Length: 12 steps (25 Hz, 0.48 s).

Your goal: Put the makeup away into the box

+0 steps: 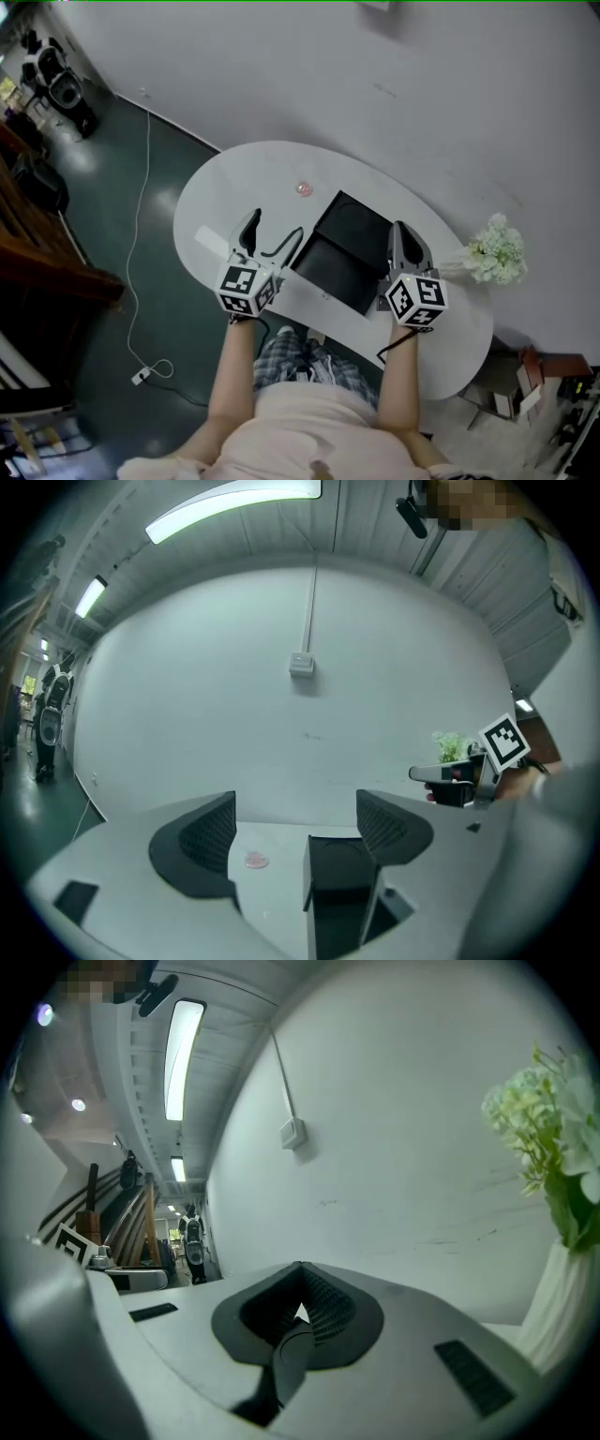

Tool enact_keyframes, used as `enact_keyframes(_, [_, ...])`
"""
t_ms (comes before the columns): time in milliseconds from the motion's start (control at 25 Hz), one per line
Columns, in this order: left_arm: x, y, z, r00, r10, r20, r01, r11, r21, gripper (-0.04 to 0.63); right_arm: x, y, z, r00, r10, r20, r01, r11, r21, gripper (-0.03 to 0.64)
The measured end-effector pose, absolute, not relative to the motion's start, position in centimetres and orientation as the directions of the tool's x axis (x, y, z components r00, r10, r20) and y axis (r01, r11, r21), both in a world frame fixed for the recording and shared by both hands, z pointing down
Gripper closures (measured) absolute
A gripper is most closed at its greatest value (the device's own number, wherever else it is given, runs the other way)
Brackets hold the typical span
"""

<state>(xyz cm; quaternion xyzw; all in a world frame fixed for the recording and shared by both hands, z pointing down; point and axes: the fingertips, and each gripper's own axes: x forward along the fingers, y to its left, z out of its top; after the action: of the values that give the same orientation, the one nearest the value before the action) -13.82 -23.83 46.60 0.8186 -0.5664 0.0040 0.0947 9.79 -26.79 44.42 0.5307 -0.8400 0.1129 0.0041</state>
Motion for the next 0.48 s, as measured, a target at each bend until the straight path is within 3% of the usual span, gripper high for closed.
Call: enact_keyframes(480, [-12.5,-31.1,48.3,0.544,-0.824,0.157,-0.836,-0.517,0.183,0.209,10.5,-28.4,44.2,-0.256,-0.957,0.133,-0.955,0.23,-0.186,0.601])
